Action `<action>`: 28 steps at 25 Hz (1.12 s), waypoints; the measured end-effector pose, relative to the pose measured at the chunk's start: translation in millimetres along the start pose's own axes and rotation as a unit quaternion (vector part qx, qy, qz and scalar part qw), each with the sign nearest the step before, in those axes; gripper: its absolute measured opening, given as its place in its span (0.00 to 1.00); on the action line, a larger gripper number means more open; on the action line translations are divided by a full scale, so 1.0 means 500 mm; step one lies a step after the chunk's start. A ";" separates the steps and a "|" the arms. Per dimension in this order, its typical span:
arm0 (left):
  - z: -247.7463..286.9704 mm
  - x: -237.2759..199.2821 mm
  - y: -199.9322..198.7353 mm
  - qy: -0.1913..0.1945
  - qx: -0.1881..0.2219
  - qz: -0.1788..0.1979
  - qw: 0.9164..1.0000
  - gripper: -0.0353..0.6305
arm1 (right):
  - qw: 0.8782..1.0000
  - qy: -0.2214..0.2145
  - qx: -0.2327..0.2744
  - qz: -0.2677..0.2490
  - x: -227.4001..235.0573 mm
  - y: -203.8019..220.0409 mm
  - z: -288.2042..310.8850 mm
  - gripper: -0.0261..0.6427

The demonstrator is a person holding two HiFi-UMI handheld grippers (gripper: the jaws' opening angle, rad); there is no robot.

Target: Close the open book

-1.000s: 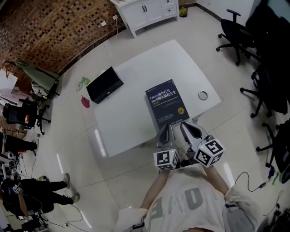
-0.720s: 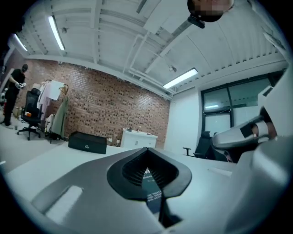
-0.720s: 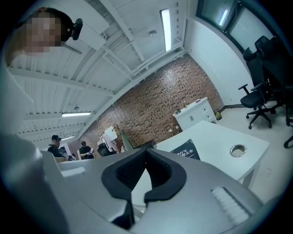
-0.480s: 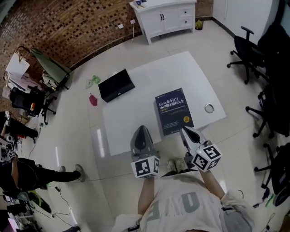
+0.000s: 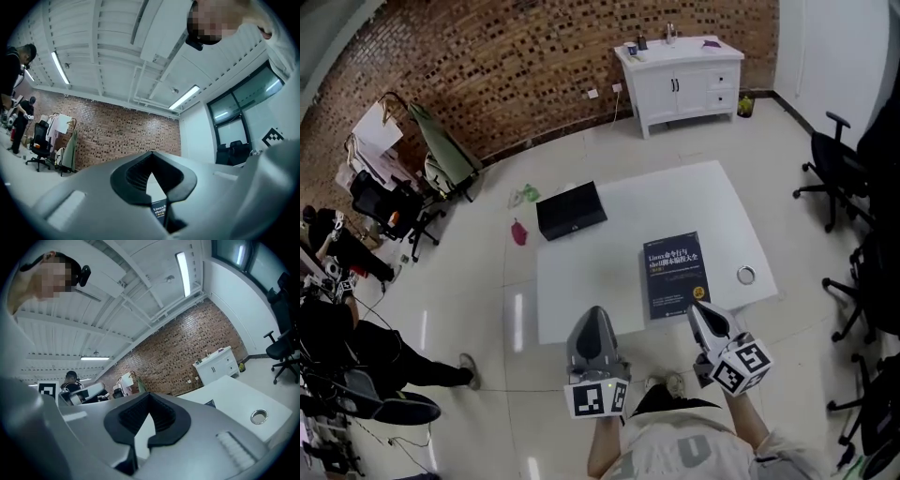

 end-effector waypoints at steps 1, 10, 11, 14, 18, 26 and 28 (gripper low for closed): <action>-0.013 0.001 0.000 0.001 0.004 0.001 1.000 0.07 | 1.000 -0.001 -0.001 -0.004 -0.004 0.001 -0.007 0.05; -0.153 -0.053 -0.012 -0.010 0.003 -0.010 1.000 0.07 | 1.000 0.006 -0.011 -0.001 -0.068 0.057 -0.084 0.05; -0.176 -0.063 -0.017 -0.014 0.004 -0.006 1.000 0.07 | 1.000 0.004 -0.006 -0.002 -0.091 0.059 -0.094 0.05; -0.265 -0.082 -0.038 -0.016 0.009 -0.013 1.000 0.07 | 1.000 -0.010 0.001 -0.015 -0.172 0.074 -0.135 0.05; -0.426 -0.101 -0.056 -0.020 -0.002 -0.026 0.999 0.07 | 0.999 -0.021 0.005 -0.028 -0.308 0.109 -0.214 0.05; -0.704 -0.141 -0.077 -0.011 -0.027 -0.042 0.999 0.07 | 0.999 -0.022 -0.001 -0.026 -0.554 0.195 -0.357 0.05; -0.743 -0.132 -0.084 -0.008 -0.021 -0.048 0.999 0.07 | 0.999 -0.025 0.005 -0.037 -0.589 0.186 -0.390 0.05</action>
Point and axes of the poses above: the fingertips, and each gripper's own axes: z forward along the fingers, x to its right, y out of its underside, the point moved 3 cm from there along -z, backward along the fingers, and after that the axes turned 15 degrees about -y, right-handed, at the moved point
